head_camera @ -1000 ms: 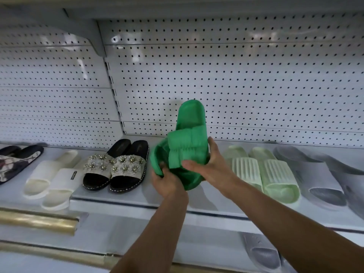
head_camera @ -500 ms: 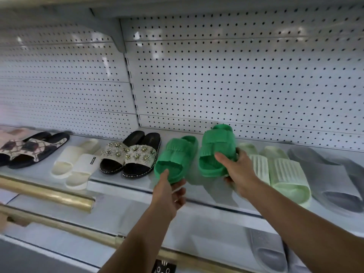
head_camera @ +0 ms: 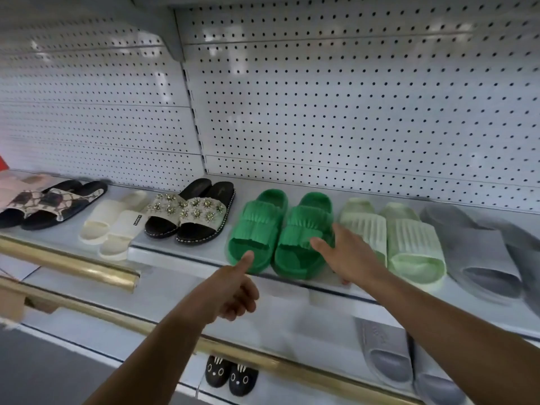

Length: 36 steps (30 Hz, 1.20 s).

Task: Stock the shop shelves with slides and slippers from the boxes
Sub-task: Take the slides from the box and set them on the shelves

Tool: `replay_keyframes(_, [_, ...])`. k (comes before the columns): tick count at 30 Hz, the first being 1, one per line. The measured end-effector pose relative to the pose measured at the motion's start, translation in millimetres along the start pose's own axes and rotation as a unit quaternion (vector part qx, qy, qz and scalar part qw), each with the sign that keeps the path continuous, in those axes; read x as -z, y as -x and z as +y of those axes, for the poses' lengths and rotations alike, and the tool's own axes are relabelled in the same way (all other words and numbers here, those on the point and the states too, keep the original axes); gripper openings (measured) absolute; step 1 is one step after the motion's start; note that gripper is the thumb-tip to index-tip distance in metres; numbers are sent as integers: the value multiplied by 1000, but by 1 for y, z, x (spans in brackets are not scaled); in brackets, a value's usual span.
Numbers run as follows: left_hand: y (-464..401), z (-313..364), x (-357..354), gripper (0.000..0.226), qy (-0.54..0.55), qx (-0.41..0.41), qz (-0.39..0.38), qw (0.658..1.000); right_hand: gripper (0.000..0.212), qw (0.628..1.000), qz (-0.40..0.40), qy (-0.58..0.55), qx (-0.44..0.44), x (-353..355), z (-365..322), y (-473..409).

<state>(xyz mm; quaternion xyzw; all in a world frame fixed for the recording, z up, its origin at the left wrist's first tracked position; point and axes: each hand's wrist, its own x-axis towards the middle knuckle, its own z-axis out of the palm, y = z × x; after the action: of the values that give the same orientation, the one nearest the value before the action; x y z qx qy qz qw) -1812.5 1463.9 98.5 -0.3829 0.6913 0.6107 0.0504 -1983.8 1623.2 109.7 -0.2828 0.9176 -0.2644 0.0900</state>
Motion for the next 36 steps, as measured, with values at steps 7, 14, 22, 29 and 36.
replay_keyframes(7, [0,58,-72,18,-40,-303,34,952,35,976,160,126,77,32,38,5])
replay_keyframes(14, [-39,80,-143,75,-260,-363,-44,894,57,979,43,199,-20,64,103,-5])
replay_keyframes(22, [-41,94,-194,68,-381,-366,-14,849,62,976,65,202,-41,91,141,9])
replay_keyframes(29, [-43,91,-192,58,-430,-399,15,810,69,980,65,185,-24,95,147,18])
replay_keyframes(36, [-46,85,-168,48,-411,-414,10,813,74,985,45,167,-11,88,127,23])
